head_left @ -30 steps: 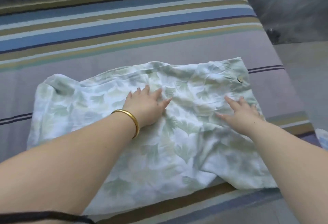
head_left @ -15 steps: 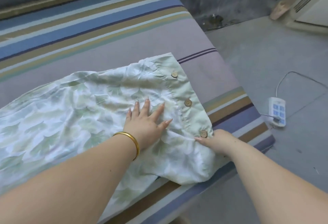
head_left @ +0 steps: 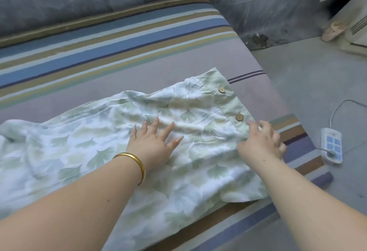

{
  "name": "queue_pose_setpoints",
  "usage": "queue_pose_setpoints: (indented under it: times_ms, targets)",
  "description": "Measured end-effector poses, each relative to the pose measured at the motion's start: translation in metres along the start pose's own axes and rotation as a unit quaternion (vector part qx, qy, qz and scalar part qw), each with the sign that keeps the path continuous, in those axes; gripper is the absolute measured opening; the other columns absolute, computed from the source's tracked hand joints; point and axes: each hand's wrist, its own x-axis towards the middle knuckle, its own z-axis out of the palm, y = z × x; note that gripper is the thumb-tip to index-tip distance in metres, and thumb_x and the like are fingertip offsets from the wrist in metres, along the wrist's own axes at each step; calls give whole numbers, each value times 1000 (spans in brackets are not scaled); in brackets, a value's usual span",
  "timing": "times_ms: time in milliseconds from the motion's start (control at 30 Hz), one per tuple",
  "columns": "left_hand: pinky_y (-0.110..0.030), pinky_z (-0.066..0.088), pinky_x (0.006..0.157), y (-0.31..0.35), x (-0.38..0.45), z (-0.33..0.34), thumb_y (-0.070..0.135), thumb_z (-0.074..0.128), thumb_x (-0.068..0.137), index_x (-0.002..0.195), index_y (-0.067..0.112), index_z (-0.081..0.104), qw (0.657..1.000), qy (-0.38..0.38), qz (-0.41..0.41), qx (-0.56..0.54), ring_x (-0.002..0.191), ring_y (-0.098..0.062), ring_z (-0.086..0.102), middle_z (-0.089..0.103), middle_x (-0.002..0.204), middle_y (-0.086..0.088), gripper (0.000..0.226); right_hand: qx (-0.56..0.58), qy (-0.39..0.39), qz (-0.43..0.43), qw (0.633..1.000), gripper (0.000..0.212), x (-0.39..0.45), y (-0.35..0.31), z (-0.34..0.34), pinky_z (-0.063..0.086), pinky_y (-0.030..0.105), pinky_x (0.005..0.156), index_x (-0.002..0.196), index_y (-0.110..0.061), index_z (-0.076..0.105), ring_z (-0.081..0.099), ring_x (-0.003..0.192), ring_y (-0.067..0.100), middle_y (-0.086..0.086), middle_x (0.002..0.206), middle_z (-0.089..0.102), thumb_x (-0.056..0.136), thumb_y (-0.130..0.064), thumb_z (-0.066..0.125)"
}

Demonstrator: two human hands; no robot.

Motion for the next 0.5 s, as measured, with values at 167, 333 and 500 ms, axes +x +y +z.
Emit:
queue_pose_setpoints:
  times_ms: [167, 333, 500]
  targets:
    - [-51, -9, 120, -84, -31, -17, 77, 9, 90, 154, 48, 6, 996, -12, -85, -7, 153, -25, -12, -9, 167, 4, 70, 180, -167, -20, 969, 63, -53, -117, 28, 21, 44, 119, 153, -33, 24, 17, 147, 33, 3, 164, 6, 94, -44, 46]
    - [-53, -1, 120, -160, -63, -17, 81, 5, 86, 154, 44, 15, 988, 1, -151, -42, 153, -26, 4, 5, 167, 1, 78, 135, -243, -137, 951, 73, -118, -198, 67, 1, 48, 121, 155, -45, 7, -11, 152, 35, -2, 166, -14, 92, -72, 34]
    - [-55, -2, 120, -219, -107, 3, 83, 4, 83, 154, 42, 21, 975, 55, -196, -83, 153, -20, 1, 11, 166, 6, 83, 96, -203, -159, 961, 66, -144, -220, 92, 1, 56, 119, 151, -54, 7, -8, 153, 30, -9, 166, -11, 90, -77, 20]
